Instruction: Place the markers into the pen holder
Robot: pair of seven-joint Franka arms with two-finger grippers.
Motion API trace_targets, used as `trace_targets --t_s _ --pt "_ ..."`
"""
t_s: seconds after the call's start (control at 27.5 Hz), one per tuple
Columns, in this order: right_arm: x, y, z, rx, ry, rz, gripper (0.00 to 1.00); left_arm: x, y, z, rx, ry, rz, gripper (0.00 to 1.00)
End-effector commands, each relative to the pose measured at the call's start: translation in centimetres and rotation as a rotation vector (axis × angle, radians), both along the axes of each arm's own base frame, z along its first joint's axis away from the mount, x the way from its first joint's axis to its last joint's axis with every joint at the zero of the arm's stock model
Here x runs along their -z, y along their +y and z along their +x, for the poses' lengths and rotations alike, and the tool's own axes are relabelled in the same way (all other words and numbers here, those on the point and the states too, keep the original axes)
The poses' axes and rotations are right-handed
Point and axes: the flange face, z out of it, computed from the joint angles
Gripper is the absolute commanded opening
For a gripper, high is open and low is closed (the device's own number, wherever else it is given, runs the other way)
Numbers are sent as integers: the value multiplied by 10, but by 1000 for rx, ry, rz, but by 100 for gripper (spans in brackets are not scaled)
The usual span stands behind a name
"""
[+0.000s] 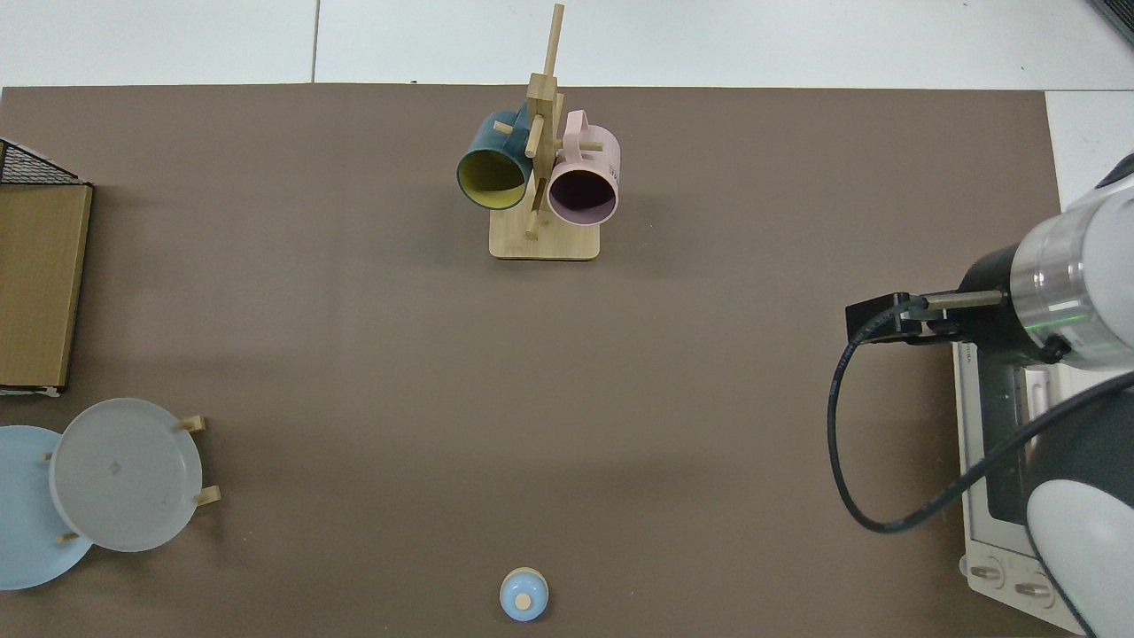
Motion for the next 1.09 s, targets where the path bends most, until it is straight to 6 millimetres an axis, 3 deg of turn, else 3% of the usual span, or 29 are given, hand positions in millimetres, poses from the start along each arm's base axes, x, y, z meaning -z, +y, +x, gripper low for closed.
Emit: trace_targets --t_s 0.0,0.29,0.51,0.76,1.06 --pt "-4 -5 0 -18 1 17 100 -15 -22 -25 -188 -14 -125 99" --pt "-4 -5 0 -18 1 17 100 -24 -60 -55 -526 9 -316 99" --pt "-4 -5 0 -17 1 17 100 -24 -101 -60 -748 24 -339 100" --pt "-4 -5 0 -18 1 17 100 -23 -127 -67 -836 20 -389 100" --pt "-4 -5 0 -18 1 17 100 -28 -174 -63 -903 -16 -390 100"
